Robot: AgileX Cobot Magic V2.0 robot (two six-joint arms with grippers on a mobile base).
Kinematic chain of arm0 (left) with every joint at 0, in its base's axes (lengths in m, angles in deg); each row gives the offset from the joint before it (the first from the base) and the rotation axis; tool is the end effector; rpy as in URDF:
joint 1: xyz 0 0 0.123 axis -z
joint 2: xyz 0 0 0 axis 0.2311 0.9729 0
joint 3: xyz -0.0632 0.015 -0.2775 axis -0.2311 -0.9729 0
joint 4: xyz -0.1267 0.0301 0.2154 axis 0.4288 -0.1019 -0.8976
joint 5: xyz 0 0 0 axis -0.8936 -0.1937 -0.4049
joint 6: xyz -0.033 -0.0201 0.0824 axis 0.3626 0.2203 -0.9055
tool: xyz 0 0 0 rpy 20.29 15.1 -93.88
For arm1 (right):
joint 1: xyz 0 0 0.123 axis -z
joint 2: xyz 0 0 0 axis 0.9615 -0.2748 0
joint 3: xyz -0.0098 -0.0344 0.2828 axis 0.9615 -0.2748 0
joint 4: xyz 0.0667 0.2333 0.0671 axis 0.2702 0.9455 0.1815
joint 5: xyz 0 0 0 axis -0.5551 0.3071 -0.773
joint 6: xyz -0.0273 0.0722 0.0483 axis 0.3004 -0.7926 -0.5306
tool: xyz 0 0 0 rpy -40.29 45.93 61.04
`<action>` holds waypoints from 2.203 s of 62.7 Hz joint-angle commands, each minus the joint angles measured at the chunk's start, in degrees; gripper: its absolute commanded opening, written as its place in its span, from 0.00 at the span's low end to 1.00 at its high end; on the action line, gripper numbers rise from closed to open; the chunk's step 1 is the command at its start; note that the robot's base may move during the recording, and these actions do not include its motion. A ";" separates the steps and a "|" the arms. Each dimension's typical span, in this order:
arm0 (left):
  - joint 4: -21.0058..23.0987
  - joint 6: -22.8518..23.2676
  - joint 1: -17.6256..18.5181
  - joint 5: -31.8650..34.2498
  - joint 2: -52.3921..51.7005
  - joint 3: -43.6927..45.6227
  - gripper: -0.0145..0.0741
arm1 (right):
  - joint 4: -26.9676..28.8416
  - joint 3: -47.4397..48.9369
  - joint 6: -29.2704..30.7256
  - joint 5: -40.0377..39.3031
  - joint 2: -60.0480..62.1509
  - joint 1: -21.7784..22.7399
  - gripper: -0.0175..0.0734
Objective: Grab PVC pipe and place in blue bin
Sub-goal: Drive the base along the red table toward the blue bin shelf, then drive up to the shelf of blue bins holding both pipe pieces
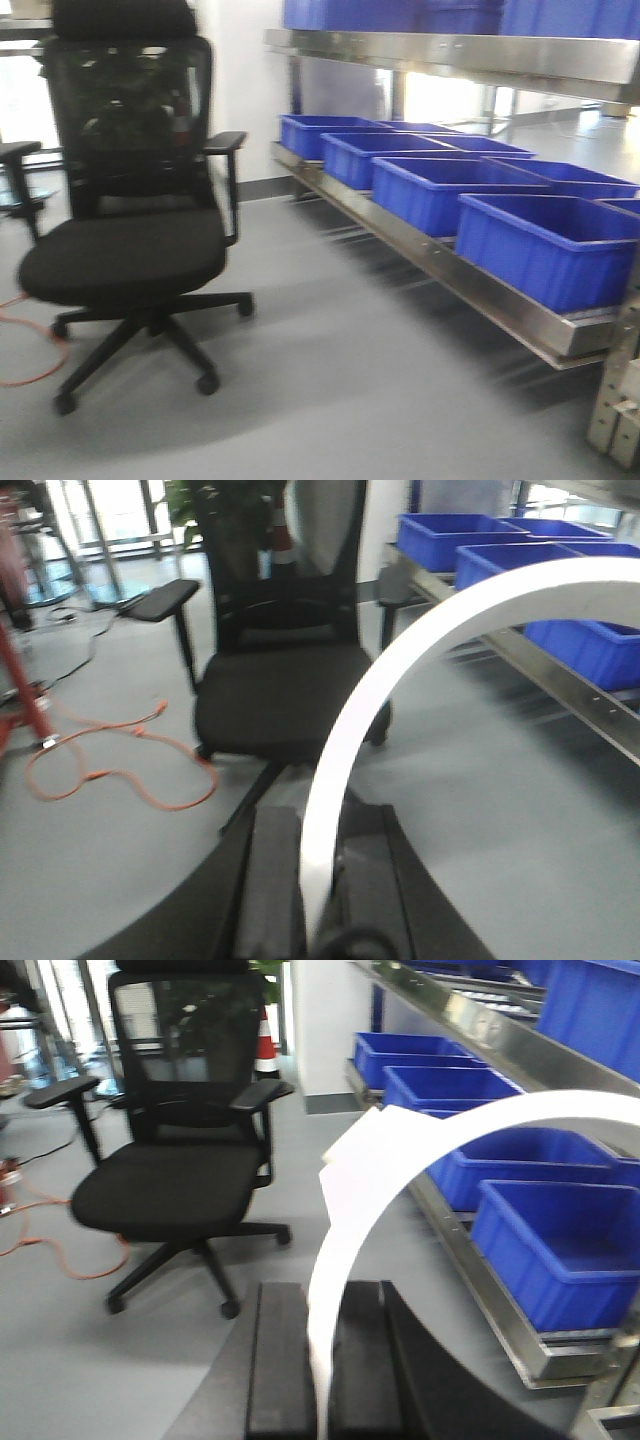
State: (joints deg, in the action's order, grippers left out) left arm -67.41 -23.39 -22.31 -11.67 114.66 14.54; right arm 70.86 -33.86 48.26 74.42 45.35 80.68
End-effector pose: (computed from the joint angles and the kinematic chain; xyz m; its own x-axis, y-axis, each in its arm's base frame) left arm 0.0966 0.0157 0.3652 -0.2578 0.0204 -0.9660 -0.1461 0.9875 0.0599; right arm 0.0873 0.0066 0.3935 -0.1887 0.0459 -0.9810 -0.0613 0.9964 0.0584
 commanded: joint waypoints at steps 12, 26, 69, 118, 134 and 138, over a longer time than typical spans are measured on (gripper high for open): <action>0.23 0.15 0.01 1.66 -0.20 0.19 0.04 | -0.37 -0.11 0.24 -1.82 0.28 0.02 0.01; 0.23 0.15 0.01 1.66 -0.20 0.19 0.04 | -0.37 -0.11 0.24 -1.82 0.28 0.02 0.01; 0.23 0.15 0.01 1.66 -0.20 0.19 0.04 | -0.37 -0.11 0.24 -1.82 0.28 0.02 0.01; 0.23 0.15 0.01 1.66 -0.20 0.19 0.04 | -0.37 -0.11 0.24 -1.82 0.28 0.02 0.01; 0.23 0.15 0.01 1.66 -0.20 0.19 0.04 | -0.37 -0.11 0.24 -1.82 0.28 0.02 0.01; 0.23 0.15 0.01 1.66 -0.20 0.19 0.04 | -0.37 -0.11 0.24 -1.82 0.28 0.02 0.01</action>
State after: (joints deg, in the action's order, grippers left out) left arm -67.41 -23.39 -22.31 -11.67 114.66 14.54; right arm 70.86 -33.86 48.26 74.42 45.35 80.68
